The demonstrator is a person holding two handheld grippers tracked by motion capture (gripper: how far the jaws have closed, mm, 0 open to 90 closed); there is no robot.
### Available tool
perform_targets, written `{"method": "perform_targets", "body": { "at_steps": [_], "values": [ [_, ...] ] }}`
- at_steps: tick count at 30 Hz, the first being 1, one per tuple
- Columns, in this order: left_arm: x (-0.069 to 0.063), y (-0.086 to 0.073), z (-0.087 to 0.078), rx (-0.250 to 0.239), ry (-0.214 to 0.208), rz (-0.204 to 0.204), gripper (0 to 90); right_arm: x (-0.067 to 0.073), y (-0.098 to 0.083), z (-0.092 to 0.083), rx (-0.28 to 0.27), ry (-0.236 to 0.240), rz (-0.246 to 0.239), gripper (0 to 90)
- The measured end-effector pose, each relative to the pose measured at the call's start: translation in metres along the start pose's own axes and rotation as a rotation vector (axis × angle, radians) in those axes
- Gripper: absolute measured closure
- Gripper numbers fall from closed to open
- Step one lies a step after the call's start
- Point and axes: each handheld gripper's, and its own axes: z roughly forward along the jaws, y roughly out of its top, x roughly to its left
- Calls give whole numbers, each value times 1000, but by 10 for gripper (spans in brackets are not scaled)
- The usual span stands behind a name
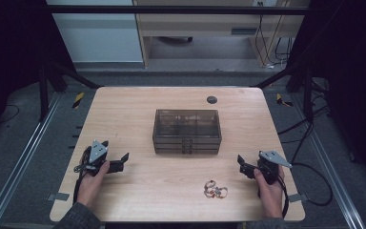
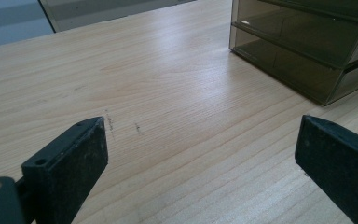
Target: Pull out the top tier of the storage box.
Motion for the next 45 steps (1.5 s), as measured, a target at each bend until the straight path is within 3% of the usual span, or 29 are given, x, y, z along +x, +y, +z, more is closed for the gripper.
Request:
{"method": "perform_targets", "body": {
  "at_steps": [2, 6, 14, 18, 24, 25, 29, 32, 37, 38, 39, 40, 41, 42, 45],
  "values": [
    [1, 0, 0, -1, -2, -5, 23, 2, 3, -3, -1, 13, 22, 97],
    [1, 0, 0, 1, -4, -4, 24, 8, 9, -7, -26, 19, 7, 89],
    [1, 0, 0, -2, -7, -13, 25, 35, 17, -10, 2, 66, -121, 75],
    [1, 0, 0, 1, -5, -9, 27, 53, 21, -15, 25, 30, -250, 127],
    [2, 0, 0, -1, -8, -16, 27, 84, 30, -22, -3, 28, -385, 258],
    [2, 0, 0, -1, -8, -16, 27, 84, 30, -22, -3, 28, -385, 258],
    [0, 0, 0, 7, -12, 9, 28, 108, 35, -18, 35, 50, -480, 368],
    [-2, 1, 1, 14, -11, 28, 28, 133, 37, -15, 85, 73, -596, 399],
    [-1, 0, 1, 13, -15, 18, 27, 156, 38, -10, 120, 77, -734, 446],
    [-1, 0, 1, 13, -15, 18, 27, 156, 38, -10, 120, 77, -734, 446],
    [-1, 0, 1, 14, -14, 19, 28, 160, 39, -9, 133, 75, -770, 464],
    [-1, 1, 1, 16, -14, 22, 27, 170, 38, -6, 167, 59, -865, 473],
    [-1, 1, 1, 16, -14, 22, 28, 170, 38, -6, 167, 59, -865, 473],
    [-2, 1, 1, 17, -15, 24, 28, 178, 37, -4, 178, 47, -930, 483],
    [-2, 1, 1, 19, -17, 30, 28, 184, 37, -1, 183, 58, -957, 488]
  ]
}}
